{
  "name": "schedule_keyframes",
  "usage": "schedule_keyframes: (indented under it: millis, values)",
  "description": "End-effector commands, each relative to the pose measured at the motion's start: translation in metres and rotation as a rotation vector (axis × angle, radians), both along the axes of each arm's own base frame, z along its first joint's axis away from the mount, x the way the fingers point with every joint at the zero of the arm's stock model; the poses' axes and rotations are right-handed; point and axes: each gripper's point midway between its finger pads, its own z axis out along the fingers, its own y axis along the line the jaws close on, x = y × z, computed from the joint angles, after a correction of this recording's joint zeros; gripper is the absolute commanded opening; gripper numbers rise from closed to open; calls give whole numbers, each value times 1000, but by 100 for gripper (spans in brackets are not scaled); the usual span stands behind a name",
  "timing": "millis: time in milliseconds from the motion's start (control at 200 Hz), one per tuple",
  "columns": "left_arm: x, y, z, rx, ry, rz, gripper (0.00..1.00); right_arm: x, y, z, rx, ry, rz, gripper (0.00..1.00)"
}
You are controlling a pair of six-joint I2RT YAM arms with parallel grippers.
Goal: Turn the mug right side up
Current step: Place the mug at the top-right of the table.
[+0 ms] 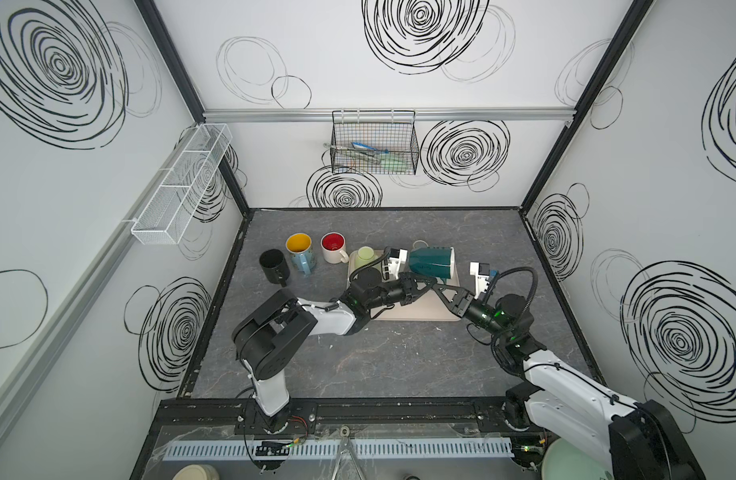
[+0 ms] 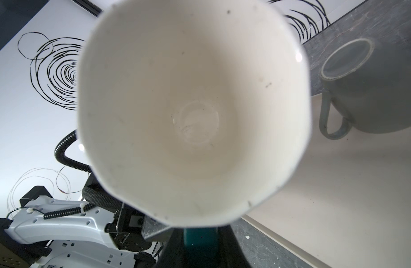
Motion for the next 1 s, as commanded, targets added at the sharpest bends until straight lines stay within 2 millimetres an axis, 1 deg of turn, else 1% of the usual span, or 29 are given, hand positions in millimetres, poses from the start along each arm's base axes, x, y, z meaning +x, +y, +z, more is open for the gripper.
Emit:
schedule_keyframes:
  millis: [0, 90, 185, 220, 315, 390, 585, 595, 630, 660, 670, 675, 680, 685, 690, 695, 705, 720, 765, 826, 996]
  values:
    - [-17, -3, 30, -60, -127, -37, 0, 5, -2, 40, 37, -122, -13, 27]
    - [-16, -2, 29, -42, -133, -28, 0, 9, -5, 39, 15, -121, -33, 31]
    - [-16, 0, 29, -17, -144, -19, 0, 11, -6, 40, -7, -133, -47, 31]
    - [-15, 0, 31, -13, -149, -16, 0, 12, -7, 40, -11, -134, -53, 27]
    - [-16, -1, 33, -6, -159, -18, 0, 14, -6, 39, -14, -131, -53, 8]
    - [-16, -3, 34, -8, -161, -25, 0, 15, -5, 38, -18, -126, -46, 0]
    - [-17, -4, 37, -9, -172, -32, 0, 19, -6, 33, -32, -109, -63, 0]
    - [-18, -4, 36, -8, -174, -32, 2, 19, -6, 33, -33, -108, -64, 0]
    - [-17, -2, 35, -5, -173, -28, 24, 21, -9, 32, -41, -102, -82, 0]
    - [-15, -1, 33, 2, -167, -23, 46, 23, -12, 31, -49, -95, -102, 0]
    - [-15, -1, 32, 7, -165, -21, 52, 23, -13, 31, -50, -94, -108, 0]
    - [-15, -1, 31, 10, -162, -20, 63, 24, -14, 30, -51, -93, -112, 0]
    - [-14, -1, 31, 13, -161, -20, 79, 24, -14, 30, -52, -92, -116, 0]
    - [-14, -1, 30, 16, -160, -17, 89, 24, -15, 30, -52, -91, -119, 0]
    - [-13, -1, 29, 19, -159, -16, 96, 24, -15, 30, -53, -91, -121, 0]
    - [-13, 0, 28, 24, -156, -14, 100, 25, -16, 29, -54, -90, -124, 0]
    - [-12, 0, 27, 31, -155, -11, 97, 25, -17, 30, -55, -91, -131, 0]
    - [-11, 0, 24, 45, -149, -6, 96, 26, -19, 29, -56, -89, -138, 0]
    - [-7, 3, 17, 82, -147, 10, 96, 28, -24, 27, -59, -84, -155, 0]
    - [-6, 7, 13, 112, -151, 28, 96, 30, -29, 24, -61, -70, -165, 0]
    - [-2, 15, 12, 146, -166, 55, 96, 33, -38, 21, -79, -63, -190, 0]
